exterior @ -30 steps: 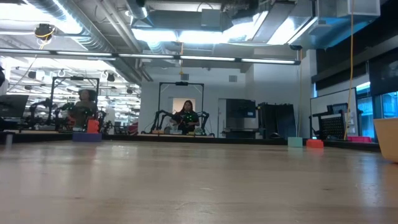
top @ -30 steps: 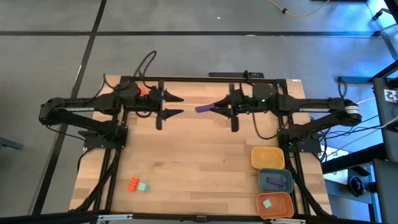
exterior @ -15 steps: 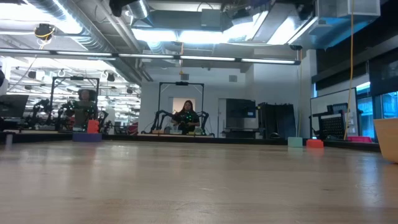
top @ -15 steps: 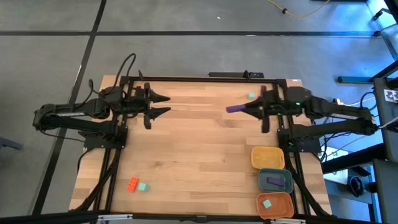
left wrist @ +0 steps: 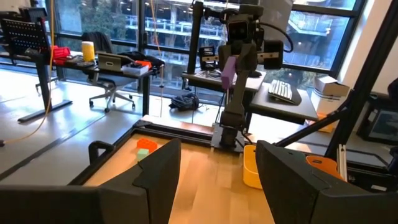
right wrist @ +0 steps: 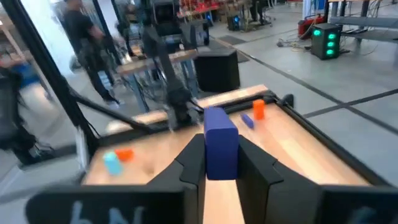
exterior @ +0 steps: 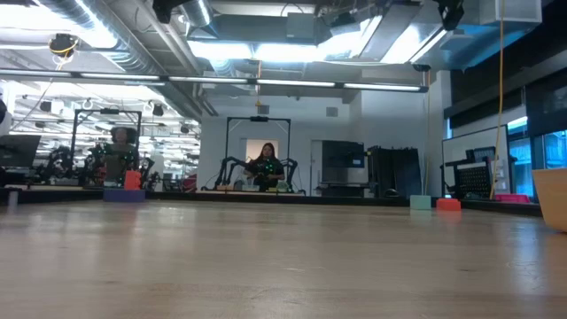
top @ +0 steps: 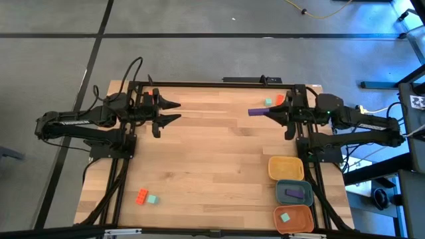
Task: Sort & place blocks by color
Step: Put the bottom violet block into the blue bin
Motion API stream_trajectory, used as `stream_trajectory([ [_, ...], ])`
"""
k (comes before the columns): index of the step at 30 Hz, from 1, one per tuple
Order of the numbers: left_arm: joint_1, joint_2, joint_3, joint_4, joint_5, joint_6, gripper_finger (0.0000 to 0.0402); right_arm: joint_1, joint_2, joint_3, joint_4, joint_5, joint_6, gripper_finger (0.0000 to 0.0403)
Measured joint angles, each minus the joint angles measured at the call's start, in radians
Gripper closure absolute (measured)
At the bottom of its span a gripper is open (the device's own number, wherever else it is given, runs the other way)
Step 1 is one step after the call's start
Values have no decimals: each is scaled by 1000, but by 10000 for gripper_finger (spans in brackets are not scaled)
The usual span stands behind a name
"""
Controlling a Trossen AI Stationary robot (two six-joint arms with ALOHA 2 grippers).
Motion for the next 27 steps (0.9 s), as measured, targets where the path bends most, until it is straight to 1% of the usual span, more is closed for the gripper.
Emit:
stream_trajectory([
  [2,0,0,0,0,0,0,202,0,39,38,-13,-77,51,345],
  [4,0,0,0,0,0,1,202,5,95,106,-96,-177,103,345],
  [6,0,0,0,0,0,2,202,27,159,188,-250,-273,143,345],
  [9,0,0,0,-1,0,2,202,91,250,303,-532,-381,199,345],
  [12,0,0,0,-1,1,2,202,186,321,368,-774,-446,285,345],
  [14,0,0,0,-1,1,2,202,266,352,375,-870,-470,363,345],
  [18,0,0,0,-1,1,3,202,446,386,333,-971,-540,543,345],
  [22,0,0,0,-1,2,3,202,612,414,267,-971,-587,704,345],
  [25,0,0,0,-1,2,8,202,683,471,238,-968,-623,773,345],
  [27,0,0,0,-1,2,10,202,708,533,243,-967,-627,775,345],
])
